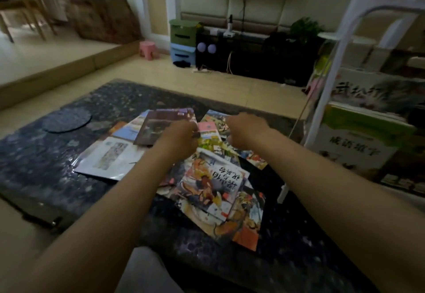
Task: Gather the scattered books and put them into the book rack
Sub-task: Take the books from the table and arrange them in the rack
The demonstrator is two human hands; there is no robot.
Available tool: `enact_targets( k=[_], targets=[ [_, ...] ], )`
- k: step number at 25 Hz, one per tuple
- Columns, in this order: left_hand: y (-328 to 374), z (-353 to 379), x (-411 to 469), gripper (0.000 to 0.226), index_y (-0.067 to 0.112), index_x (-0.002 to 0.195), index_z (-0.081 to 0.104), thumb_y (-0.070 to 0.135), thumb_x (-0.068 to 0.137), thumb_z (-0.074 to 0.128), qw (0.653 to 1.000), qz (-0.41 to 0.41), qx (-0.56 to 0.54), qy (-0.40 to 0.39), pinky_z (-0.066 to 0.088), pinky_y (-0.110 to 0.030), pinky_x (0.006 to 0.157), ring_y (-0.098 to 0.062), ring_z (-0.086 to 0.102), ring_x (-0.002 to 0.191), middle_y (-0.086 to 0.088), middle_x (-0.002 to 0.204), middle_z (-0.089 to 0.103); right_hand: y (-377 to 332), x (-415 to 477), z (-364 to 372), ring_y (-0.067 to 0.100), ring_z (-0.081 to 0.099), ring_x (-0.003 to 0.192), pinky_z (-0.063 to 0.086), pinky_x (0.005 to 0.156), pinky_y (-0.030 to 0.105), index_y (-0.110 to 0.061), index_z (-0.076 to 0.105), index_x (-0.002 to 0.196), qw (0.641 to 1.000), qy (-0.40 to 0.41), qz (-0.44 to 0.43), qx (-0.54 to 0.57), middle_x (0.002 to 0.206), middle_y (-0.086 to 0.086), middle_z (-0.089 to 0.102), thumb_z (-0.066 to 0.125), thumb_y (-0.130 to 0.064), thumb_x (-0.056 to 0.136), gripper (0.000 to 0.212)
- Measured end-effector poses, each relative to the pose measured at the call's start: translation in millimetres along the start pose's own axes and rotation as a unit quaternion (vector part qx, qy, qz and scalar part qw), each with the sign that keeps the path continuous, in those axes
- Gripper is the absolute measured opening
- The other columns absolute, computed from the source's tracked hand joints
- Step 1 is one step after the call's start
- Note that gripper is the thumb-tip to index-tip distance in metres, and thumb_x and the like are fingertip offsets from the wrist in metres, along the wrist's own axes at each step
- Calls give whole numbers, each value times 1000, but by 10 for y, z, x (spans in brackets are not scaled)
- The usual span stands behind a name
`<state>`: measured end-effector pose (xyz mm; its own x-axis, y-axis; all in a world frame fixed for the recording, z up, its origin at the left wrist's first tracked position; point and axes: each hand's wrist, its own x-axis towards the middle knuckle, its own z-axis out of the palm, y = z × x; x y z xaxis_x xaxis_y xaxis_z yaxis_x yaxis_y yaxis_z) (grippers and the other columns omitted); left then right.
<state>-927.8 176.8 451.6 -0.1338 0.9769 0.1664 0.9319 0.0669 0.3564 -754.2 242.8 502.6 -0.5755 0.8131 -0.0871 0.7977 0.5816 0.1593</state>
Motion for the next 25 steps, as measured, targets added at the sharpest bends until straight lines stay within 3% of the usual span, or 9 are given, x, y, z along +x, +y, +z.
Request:
enact_targets(
  k=[4, 7, 11, 13, 17, 21, 25],
  targets=[
    [-139, 650, -98, 26, 9, 117, 60, 17, 93, 58, 996, -27, -63, -59, 44, -33, 80, -31, 56, 104, -11, 114, 59, -164, 163, 690, 27, 58, 99, 55, 83, 42, -12, 47, 131, 979, -203, 10, 28, 120, 9, 57, 78, -55, 77, 75],
    [-207, 967, -51, 30, 9, 120, 57, 17, 91, 57, 994, -56, -69, -69, 40, -32, 80, -31, 53, 109, -13, 119, 56, -108, 255, 1028, 27, 57, 102, 55, 85, 42, -12, 45, 132, 963, -267, 16, -1, 126, 9, 52, 84, -60, 67, 90],
    [-148, 1145, 63, 34, 9, 119, 53, 23, 89, 60, 992, -101, -37, -71, 41, -40, 93, -36, 47, 115, -15, 123, 49, -23, 370, 1280, 35, 51, 121, 53, 93, 46, -14, 28, 145, 961, -274, 32, 32, 148, 16, 33, 90, -56, 60, 114],
    [-147, 1175, 159, 31, 10, 111, 52, 24, 86, 64, 988, -123, -59, -72, 43, -42, 92, -36, 50, 110, -14, 119, 51, -14, 412, 1308, 38, 50, 123, 52, 93, 48, -15, 22, 148, 958, -282, 38, 38, 150, 18, 29, 91, -54, 59, 119],
    [-209, 1189, 249, 29, 8, 111, 55, 16, 84, 63, 976, -169, -129, -55, 49, -39, 84, -36, 56, 104, -15, 115, 59, -28, 496, 1360, 42, 51, 116, 53, 91, 51, -11, 24, 143, 958, -281, 49, 26, 143, 22, 32, 93, -49, 59, 116],
    [-153, 1141, 215, 35, 13, 119, 54, 5, 85, 54, 970, -137, -193, -60, 50, -40, 85, -32, 56, 103, -10, 115, 61, -34, 486, 1372, 43, 47, 122, 49, 92, 52, -10, 23, 143, 958, -277, 61, 28, 142, 20, 33, 92, -46, 62, 112],
    [-143, 1127, 206, 38, 20, 111, 47, -3, 82, 52, 956, -119, -261, -60, 55, -46, 79, -27, 60, 89, -9, 103, 62, -28, 426, 1382, 43, 45, 125, 45, 93, 54, -11, 23, 144, 964, -255, 65, 33, 142, 20, 34, 92, -48, 61, 115]
  ],
)
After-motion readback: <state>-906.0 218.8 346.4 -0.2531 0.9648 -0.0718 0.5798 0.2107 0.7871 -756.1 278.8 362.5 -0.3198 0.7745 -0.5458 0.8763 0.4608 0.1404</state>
